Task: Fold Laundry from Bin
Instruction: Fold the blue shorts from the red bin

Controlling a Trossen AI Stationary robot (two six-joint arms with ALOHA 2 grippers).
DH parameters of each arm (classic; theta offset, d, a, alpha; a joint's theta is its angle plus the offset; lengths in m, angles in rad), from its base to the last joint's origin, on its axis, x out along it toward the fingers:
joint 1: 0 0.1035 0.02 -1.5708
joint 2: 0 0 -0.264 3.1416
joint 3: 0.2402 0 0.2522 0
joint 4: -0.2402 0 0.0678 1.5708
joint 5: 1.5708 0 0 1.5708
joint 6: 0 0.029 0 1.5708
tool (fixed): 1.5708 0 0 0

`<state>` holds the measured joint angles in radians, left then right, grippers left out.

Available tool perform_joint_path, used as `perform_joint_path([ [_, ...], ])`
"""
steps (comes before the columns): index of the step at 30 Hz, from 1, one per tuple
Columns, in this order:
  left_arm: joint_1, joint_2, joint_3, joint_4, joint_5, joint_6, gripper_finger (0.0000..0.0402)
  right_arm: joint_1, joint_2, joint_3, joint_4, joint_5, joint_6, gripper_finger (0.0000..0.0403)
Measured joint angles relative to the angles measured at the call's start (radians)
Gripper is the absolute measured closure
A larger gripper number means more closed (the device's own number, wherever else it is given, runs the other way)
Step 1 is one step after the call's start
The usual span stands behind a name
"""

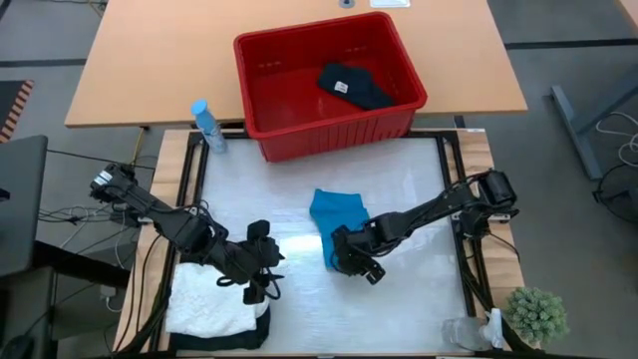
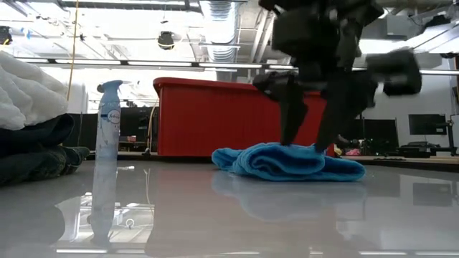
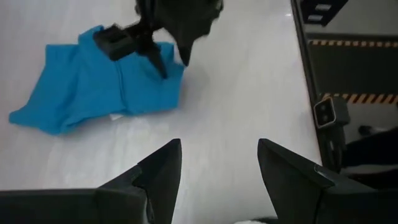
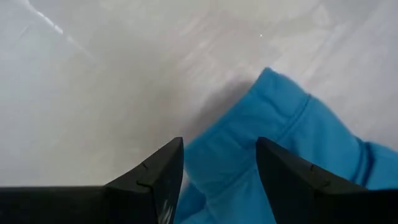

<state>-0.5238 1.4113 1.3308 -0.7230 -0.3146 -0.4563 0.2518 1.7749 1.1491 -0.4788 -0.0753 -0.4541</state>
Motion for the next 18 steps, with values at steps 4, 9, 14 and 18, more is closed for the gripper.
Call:
perform_joint_path([
  [4,-0.013,-0.002,-0.037,0.074,-0.003,-0.002,0.02,0.024,0.044,0.0,-0.013,0.124,-0.038,0.0179],
  [9,-0.028,-0.002,-0.063,0.108,0.018,-0.008,0.02,0.048,0.075,0.006,-0.043,0.16,-0.029,0.0179],
  [14,-0.036,-0.002,-0.063,0.109,0.021,-0.01,0.02,0.076,0.066,0.066,-0.14,0.164,0.024,0.0179],
  [18,-0.036,-0.002,-0.063,0.109,0.016,-0.01,0.02,0.091,0.047,0.125,-0.203,0.184,0.023,0.0179],
])
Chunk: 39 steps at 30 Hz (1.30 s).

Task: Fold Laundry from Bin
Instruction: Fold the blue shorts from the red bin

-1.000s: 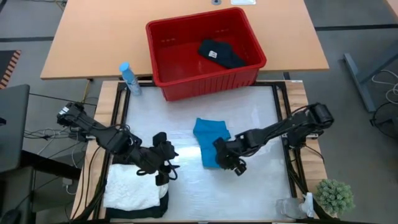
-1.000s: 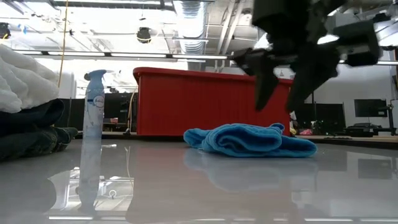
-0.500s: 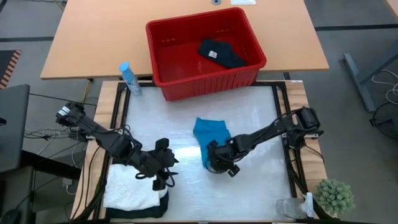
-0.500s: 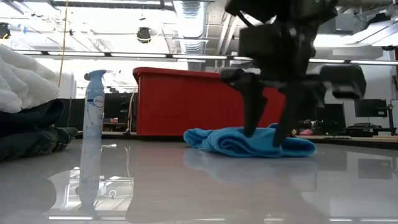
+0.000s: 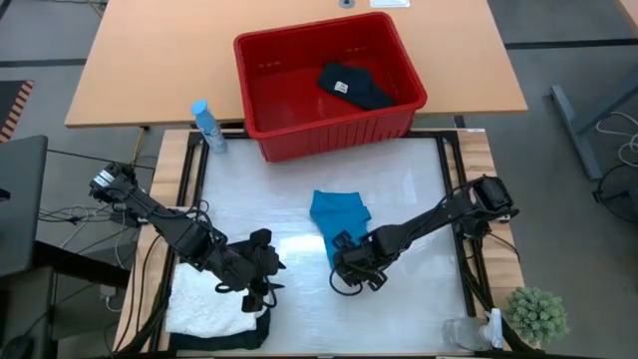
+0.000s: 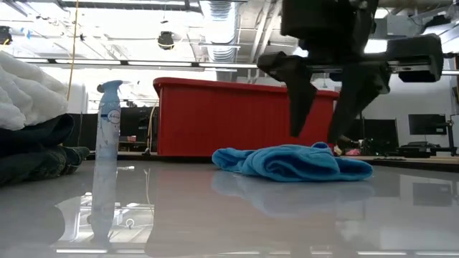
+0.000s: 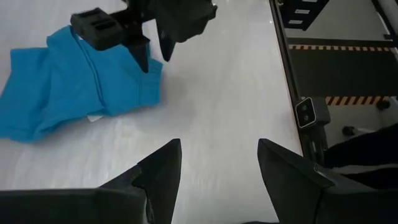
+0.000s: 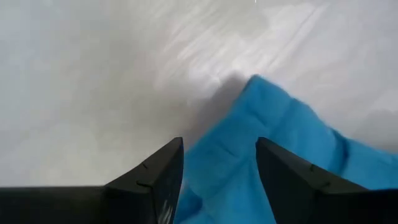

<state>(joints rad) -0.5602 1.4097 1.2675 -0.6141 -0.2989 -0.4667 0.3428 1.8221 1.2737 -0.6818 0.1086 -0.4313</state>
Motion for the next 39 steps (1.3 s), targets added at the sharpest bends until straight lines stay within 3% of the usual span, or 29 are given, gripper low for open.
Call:
perform_joint_path([
  [8,-0.001,0.0,0.0,-0.002,-0.017,0.012,0.02,0.016,-0.002,0.003,-0.069,0.01,-0.09,0.0179],
  [17,-0.014,0.001,0.0,-0.026,-0.023,0.013,0.02,0.015,-0.002,-0.107,0.093,0.065,-0.197,0.0179],
  [23,-0.022,-0.004,0.0,-0.026,-0.031,0.012,0.02,0.016,-0.002,-0.151,0.11,0.087,-0.251,0.0179],
  [26,-0.024,-0.004,0.0,-0.025,-0.031,0.012,0.02,0.016,-0.002,-0.161,0.145,0.144,-0.251,0.0185],
  [31,-0.024,-0.004,0.0,-0.023,-0.035,0.012,0.02,0.009,-0.002,-0.163,0.179,0.179,-0.245,0.0246],
  [36,-0.024,-0.005,0.0,-0.023,-0.035,0.013,0.02,-0.003,-0.001,-0.154,0.172,0.222,-0.135,0.0365],
  [39,-0.024,-0.01,0.0,-0.019,-0.049,0.011,0.02,-0.019,0.0,-0.112,0.126,0.228,-0.041,0.0379],
])
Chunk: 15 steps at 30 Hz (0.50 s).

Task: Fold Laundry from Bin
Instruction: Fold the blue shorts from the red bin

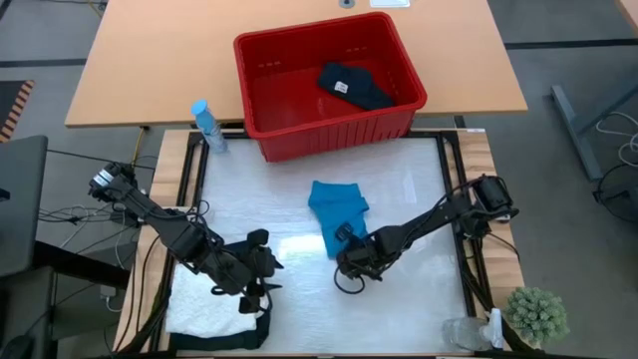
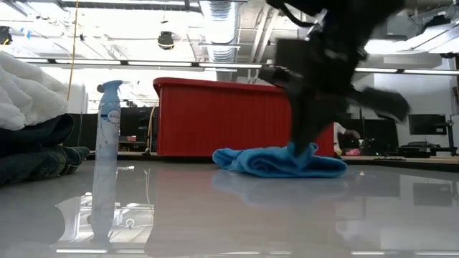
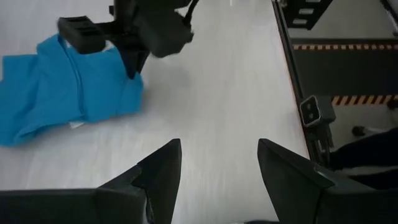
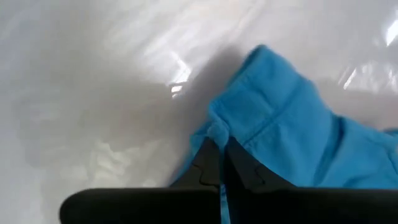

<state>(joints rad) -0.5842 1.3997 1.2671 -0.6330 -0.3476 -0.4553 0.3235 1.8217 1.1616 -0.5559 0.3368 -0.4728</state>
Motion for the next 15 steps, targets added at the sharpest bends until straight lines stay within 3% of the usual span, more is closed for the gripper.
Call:
perform_joint_path([
  [7,-0.016,-0.014,0.0,0.0,-0.054,0.004,0.02,-0.076,-0.019,0.224,-0.121,-0.048,0.264,0.0379],
  [11,-0.027,-0.014,0.0,-0.092,-0.101,0.004,0.02,-0.133,-0.019,0.353,-0.168,-0.08,0.446,0.0379],
  [15,-0.037,-0.014,-0.028,-0.222,-0.293,-0.095,0.02,-0.188,-0.018,0.446,-0.167,-0.097,0.583,0.0379],
])
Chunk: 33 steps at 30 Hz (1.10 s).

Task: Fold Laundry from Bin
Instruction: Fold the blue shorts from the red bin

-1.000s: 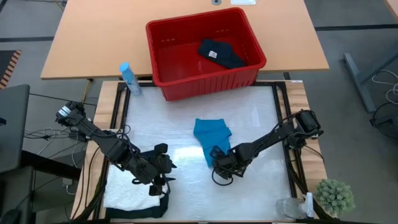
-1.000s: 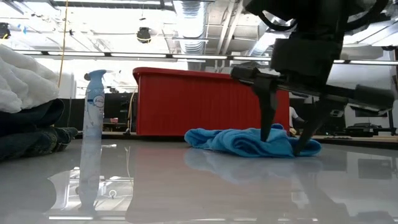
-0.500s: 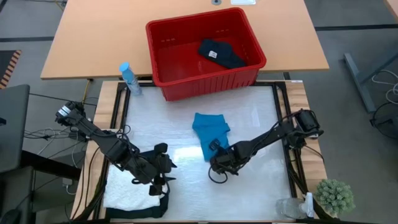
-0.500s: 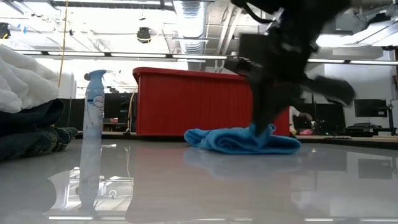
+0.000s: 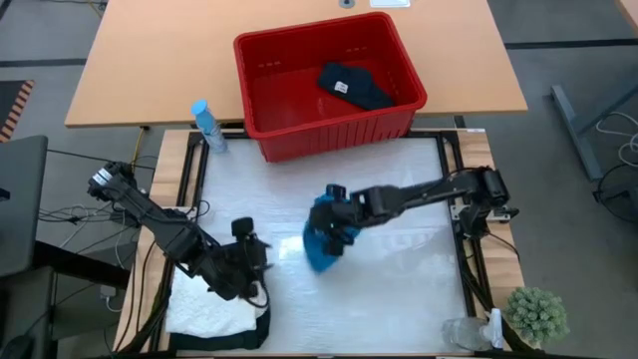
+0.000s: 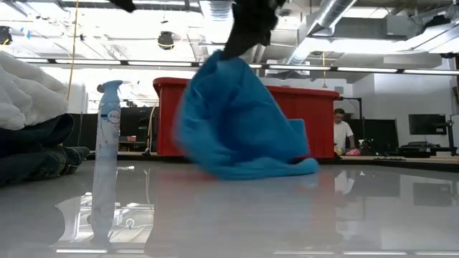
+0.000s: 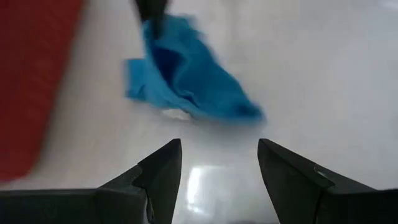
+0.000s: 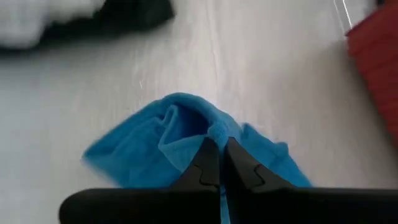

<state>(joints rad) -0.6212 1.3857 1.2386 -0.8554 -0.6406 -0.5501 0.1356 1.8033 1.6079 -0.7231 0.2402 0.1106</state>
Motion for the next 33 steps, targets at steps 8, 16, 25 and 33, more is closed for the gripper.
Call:
perform_joint_path([
  [8,0.014,0.001,-0.249,0.275,-0.179,-0.276,0.02,-0.075,0.0,0.077,0.018,-0.06,0.124,0.0379],
  [16,0.093,0.001,-0.394,0.288,-0.284,-0.494,0.02,-0.072,0.0,0.083,0.018,-0.123,0.117,0.0379],
  [25,0.187,0.002,-0.394,0.365,-0.177,-0.391,0.02,-0.085,0.0,0.083,0.021,-0.123,0.104,0.0379],
  [33,0.129,0.012,-0.405,0.479,-0.152,-0.394,0.02,-0.124,0.0,0.083,0.021,-0.131,0.084,0.0379],
])
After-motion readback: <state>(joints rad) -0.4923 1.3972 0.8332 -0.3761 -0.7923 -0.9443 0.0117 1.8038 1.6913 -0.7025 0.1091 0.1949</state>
